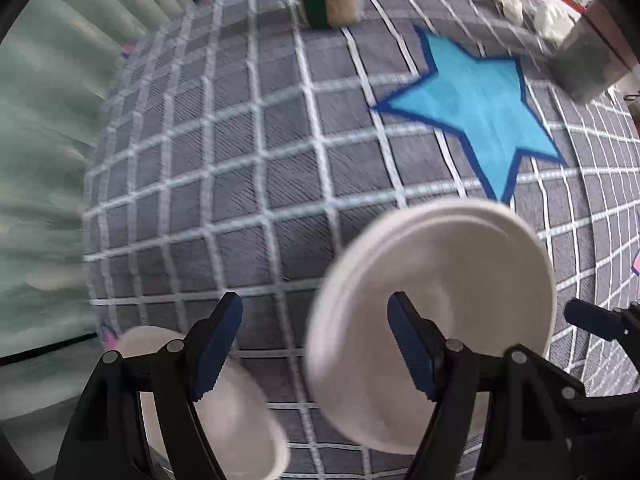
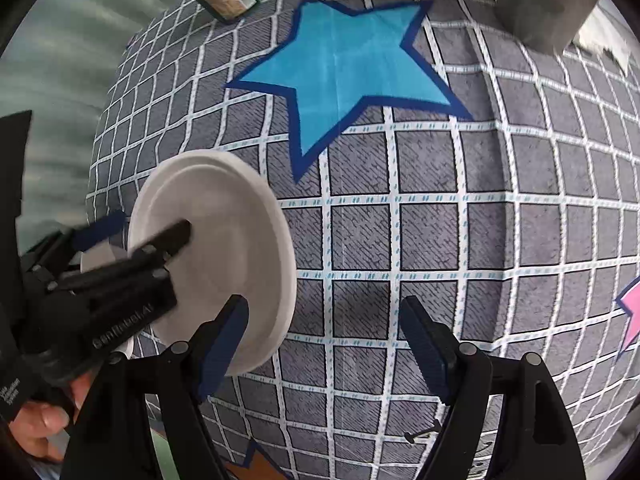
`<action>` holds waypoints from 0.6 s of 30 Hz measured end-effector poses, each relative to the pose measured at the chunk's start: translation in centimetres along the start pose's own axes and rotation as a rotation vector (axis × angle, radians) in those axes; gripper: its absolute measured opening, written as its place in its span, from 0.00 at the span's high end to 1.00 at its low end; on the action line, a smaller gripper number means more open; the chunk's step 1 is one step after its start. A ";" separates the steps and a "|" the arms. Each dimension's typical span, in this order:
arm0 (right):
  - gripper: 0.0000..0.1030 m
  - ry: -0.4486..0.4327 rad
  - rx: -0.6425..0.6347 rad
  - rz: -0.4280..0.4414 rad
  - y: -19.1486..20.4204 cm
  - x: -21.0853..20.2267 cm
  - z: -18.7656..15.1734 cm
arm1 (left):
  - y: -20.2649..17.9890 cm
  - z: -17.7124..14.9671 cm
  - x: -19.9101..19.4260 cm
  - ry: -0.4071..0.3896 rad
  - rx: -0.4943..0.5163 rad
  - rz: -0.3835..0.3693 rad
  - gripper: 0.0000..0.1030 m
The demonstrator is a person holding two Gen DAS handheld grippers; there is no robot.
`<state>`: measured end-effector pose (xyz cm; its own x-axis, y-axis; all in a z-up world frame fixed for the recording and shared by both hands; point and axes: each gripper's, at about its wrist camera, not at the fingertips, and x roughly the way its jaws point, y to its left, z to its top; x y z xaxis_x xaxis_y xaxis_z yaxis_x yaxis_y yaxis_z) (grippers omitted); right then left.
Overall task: Organize plates and bowls
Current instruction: 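Grasp the rim of another white bowl with the left gripper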
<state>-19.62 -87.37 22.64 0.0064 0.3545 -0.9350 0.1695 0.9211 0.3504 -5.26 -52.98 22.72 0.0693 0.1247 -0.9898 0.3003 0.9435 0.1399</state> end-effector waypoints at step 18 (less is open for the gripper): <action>0.75 0.061 0.024 0.107 -0.9 1.2 -2.0 | -10.8 -3.9 0.1 0.028 0.094 -0.103 0.61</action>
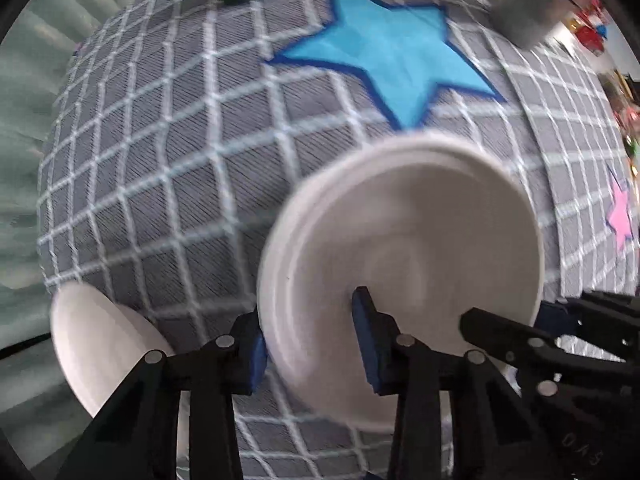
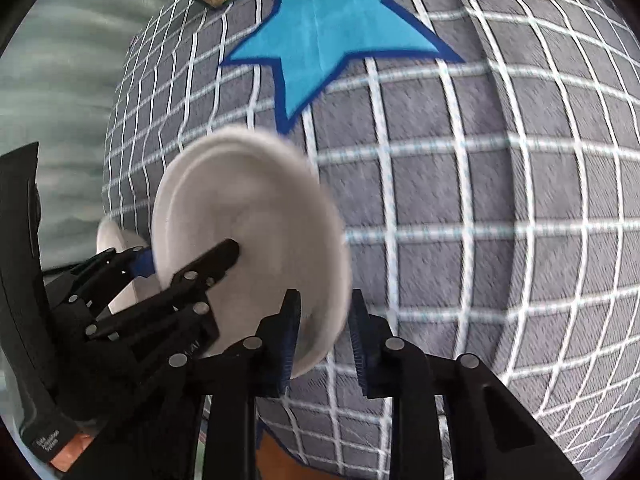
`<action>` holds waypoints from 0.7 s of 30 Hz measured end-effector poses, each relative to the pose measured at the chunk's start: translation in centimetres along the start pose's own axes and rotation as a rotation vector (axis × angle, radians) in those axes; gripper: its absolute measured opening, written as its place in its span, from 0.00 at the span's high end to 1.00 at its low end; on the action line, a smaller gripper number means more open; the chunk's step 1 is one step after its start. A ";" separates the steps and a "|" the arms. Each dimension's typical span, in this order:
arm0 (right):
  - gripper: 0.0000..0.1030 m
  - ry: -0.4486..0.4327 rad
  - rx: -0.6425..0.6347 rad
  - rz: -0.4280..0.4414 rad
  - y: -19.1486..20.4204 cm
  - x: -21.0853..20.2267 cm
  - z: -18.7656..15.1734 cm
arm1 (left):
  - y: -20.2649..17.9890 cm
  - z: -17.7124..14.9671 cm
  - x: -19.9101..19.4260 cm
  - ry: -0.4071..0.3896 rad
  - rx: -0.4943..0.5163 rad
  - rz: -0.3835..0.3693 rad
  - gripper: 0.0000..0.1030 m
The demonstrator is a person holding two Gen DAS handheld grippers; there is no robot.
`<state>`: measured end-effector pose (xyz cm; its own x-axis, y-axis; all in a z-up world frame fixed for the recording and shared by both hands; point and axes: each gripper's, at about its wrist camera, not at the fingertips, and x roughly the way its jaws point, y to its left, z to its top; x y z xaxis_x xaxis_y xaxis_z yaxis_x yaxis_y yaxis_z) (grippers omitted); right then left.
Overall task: Organize plates and bowls
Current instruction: 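Grasp the rim of another white bowl with the left gripper, then lift the white bowl with the left gripper toward the plate stack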
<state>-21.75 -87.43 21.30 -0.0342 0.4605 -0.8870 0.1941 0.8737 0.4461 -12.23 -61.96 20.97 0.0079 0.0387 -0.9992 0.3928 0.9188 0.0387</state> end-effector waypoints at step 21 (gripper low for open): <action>0.62 -0.010 0.024 -0.095 -3.2 0.3 -6.0 | -6.8 -6.9 1.8 -0.004 -0.030 -0.048 0.53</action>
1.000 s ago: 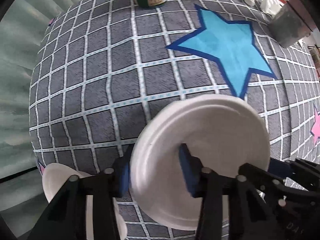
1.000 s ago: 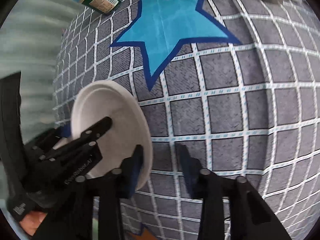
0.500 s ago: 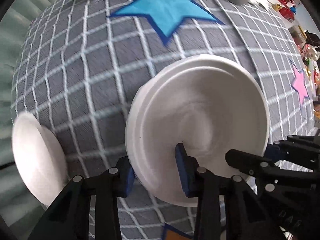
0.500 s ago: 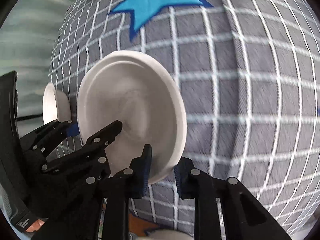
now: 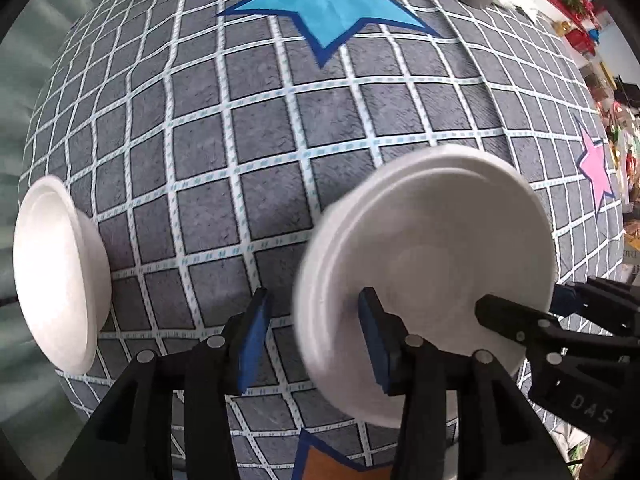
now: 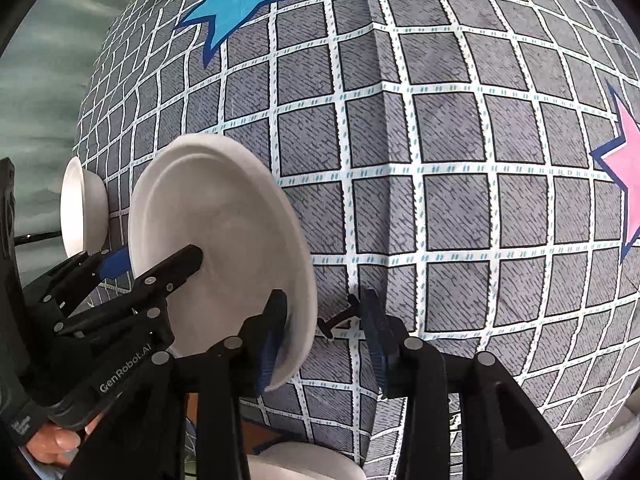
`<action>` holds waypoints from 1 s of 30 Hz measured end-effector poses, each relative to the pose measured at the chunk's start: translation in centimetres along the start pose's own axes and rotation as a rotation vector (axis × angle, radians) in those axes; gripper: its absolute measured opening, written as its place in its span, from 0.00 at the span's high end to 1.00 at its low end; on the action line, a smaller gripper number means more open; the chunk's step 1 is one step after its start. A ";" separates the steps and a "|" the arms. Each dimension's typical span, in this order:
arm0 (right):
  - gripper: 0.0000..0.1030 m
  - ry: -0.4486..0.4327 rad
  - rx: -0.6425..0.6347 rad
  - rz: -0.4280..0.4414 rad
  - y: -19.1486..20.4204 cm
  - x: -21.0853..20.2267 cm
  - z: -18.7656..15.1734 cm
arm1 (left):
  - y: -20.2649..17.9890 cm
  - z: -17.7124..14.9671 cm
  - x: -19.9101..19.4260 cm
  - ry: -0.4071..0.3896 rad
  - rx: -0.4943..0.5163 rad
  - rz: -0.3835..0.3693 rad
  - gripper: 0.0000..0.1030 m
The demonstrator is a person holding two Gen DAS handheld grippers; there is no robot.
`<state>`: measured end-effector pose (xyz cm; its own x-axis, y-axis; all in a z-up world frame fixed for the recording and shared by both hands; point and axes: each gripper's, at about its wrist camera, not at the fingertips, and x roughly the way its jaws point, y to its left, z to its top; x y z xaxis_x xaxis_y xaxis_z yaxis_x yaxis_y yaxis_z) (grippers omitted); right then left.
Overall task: Organize plates and bowls
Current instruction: 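Lift the white bowl with the left gripper toward the plate stack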
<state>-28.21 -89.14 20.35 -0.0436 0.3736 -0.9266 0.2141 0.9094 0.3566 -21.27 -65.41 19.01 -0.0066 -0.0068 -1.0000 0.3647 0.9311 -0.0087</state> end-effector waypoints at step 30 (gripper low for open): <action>0.83 0.017 0.048 -0.092 0.8 -4.2 -16.4 | -18.8 -13.2 -2.7 0.068 0.169 -0.137 0.62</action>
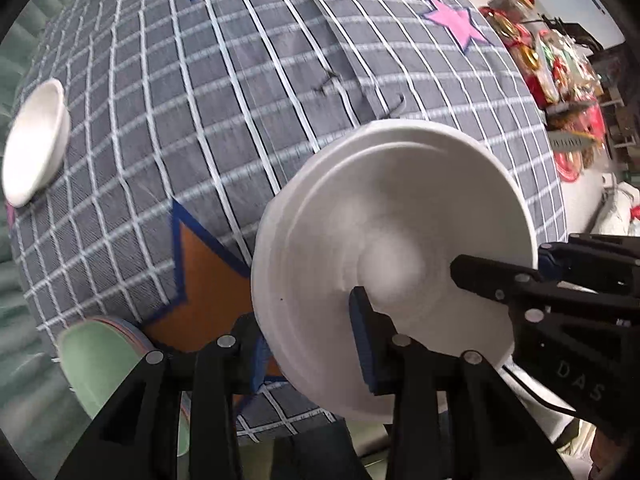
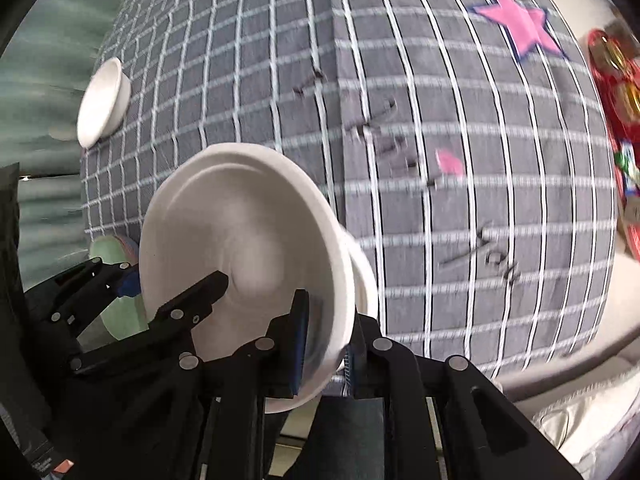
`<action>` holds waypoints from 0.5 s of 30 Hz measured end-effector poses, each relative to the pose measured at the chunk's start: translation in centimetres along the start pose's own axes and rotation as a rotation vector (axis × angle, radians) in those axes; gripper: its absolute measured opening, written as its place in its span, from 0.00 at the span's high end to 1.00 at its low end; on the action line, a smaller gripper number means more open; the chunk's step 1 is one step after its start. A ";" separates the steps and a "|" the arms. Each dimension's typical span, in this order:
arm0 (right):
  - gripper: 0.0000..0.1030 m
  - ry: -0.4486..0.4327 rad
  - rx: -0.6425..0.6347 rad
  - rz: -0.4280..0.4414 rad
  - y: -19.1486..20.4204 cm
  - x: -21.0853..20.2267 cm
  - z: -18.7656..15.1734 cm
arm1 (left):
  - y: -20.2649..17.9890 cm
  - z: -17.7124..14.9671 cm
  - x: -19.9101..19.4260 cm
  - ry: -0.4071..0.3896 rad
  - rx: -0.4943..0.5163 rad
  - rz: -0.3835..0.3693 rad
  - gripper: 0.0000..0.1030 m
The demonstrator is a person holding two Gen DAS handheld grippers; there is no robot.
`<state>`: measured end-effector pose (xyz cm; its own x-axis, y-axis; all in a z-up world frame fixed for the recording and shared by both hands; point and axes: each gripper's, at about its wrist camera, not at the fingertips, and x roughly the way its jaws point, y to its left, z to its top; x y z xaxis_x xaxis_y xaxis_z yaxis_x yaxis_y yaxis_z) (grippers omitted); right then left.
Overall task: Organize plates and bowls
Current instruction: 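Lift the white bowl with the left gripper toward the plate stack, then lower the white bowl onto the brown star and open the left gripper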
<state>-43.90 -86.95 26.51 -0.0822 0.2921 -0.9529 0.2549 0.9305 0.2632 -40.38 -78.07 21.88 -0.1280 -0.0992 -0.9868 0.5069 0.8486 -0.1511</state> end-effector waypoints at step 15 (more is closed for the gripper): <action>0.24 -0.107 0.025 -0.134 -3.4 -1.4 -2.9 | 2.7 -4.3 -2.7 -0.047 -0.156 0.147 0.26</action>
<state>-47.41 -89.92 27.34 -0.0140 0.1391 -0.9902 0.2725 0.9533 0.1301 -42.28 -73.29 24.39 -0.0211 0.0108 -0.9997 0.3789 0.9255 0.0020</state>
